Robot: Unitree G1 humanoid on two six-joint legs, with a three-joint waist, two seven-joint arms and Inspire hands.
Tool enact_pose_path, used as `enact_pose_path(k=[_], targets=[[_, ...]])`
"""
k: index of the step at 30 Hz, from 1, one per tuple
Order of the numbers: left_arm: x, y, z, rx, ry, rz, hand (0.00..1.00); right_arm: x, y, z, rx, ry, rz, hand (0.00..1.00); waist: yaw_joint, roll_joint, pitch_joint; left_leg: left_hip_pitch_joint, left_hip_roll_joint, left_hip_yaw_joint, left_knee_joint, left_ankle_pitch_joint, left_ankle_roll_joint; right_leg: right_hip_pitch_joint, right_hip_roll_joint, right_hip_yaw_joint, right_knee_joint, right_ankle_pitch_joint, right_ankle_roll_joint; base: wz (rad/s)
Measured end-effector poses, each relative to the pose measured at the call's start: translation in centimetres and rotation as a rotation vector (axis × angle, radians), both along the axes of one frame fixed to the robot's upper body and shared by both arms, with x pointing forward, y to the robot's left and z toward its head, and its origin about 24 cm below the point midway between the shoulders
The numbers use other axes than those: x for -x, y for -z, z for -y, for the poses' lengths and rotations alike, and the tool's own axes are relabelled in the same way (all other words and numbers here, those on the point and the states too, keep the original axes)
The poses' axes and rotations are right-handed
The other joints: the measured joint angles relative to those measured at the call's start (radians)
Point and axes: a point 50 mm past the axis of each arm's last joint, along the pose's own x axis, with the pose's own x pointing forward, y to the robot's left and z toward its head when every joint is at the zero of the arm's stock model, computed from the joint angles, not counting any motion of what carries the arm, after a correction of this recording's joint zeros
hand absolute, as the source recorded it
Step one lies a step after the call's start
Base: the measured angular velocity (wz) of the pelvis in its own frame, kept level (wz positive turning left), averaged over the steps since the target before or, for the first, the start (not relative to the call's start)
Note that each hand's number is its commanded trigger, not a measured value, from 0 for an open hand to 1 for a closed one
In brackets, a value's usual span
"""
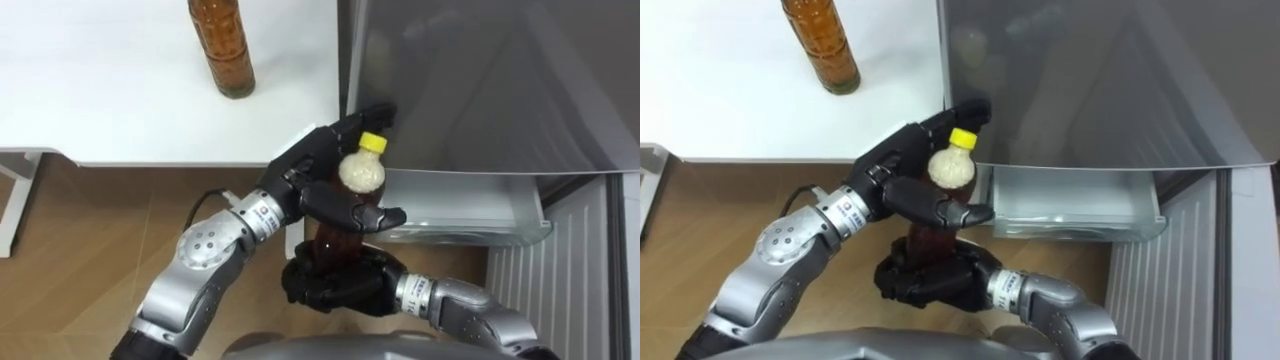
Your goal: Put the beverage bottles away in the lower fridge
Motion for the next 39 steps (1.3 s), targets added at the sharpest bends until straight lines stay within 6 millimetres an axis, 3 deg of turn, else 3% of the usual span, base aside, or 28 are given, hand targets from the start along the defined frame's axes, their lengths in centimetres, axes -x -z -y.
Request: enact_pose_path(k=[11, 15, 23, 25, 31, 39], targets=[[-0.4, -1.9, -0.8, 0.006, -0.027, 0.077, 0.0, -0.1, 0.0, 1.0, 0.011, 0.017, 0.001, 1.0, 0.007, 0.01, -0.0038, -0.005, 0.0, -0.001, 0.022, 0.0, 0.0, 0.002, -0.004, -0.006, 0.002, 0.001, -0.001, 0.01], [-0.8, -4.5, -1.8, 0.077, -0.076, 0.166, 0.0, 0.8, 0.2, 2.0, 0.007, 0.047, -0.021, 1.0, 0.025, 0.013, -0.0056, -0.001, 0.003, -0.005, 0.021, 0.0, 0.0, 0.004, -0.004, -0.007, 0.005, 0.003, -0.003, 0.0], [-1.4, -10.4, -3.4, 0.294, -0.201, 0.41, 0.0, 1.5, 0.5, 2.4, 0.024, 0.038, -0.036, 1.0, 0.026, 0.015, -0.0091, 0.027, 0.0, -0.002, 0.007, 0.0, 0.0, 0.022, -0.002, -0.005, 0.009, 0.002, -0.003, -0.01], [-1.5, -11.8, -4.2, 0.333, -0.237, 0.475, 0.0, 1.6, 0.6, 2.5, 0.039, 0.026, -0.031, 1.0, 0.042, 0.017, -0.0119, 0.028, 0.001, 0.0, 0.007, 0.0, 0.0, 0.022, -0.001, 0.0, 0.002, 0.002, -0.003, -0.1], [-1.3, -13.5, -6.9, 0.396, -0.349, 0.553, 0.0, 2.3, 0.9, 3.3, 0.062, 0.065, -0.044, 1.0, 0.101, 0.014, -0.0145, 0.03, 0.001, 0.002, 0.008, 0.001, 0.0, 0.027, -0.003, 0.001, -0.001, 0.001, -0.002, -0.01], [-0.8, -15.4, -9.0, 0.445, -0.503, 0.672, 0.0, 3.1, 1.3, 3.3, 0.107, 0.066, -0.055, 1.0, 0.139, 0.013, -0.0132, 0.058, 0.0, -0.006, 0.005, 0.001, 0.0, 0.063, -0.005, -0.012, -0.019, 0.001, -0.001, 0.04]])
